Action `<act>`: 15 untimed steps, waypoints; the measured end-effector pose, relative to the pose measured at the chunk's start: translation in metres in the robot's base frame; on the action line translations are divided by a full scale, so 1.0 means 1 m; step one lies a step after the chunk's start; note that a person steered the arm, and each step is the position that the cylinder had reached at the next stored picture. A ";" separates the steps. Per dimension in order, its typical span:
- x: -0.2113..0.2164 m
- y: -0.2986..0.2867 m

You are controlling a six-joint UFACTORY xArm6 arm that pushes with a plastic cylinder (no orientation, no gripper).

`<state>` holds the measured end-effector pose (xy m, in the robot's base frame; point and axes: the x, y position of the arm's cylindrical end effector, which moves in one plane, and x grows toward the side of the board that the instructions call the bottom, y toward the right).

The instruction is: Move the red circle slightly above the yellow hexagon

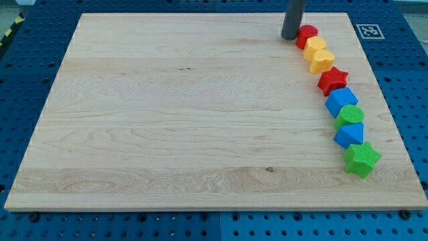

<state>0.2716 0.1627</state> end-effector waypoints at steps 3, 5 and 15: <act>0.000 -0.039; -0.004 -0.112; -0.005 0.095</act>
<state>0.2667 0.2581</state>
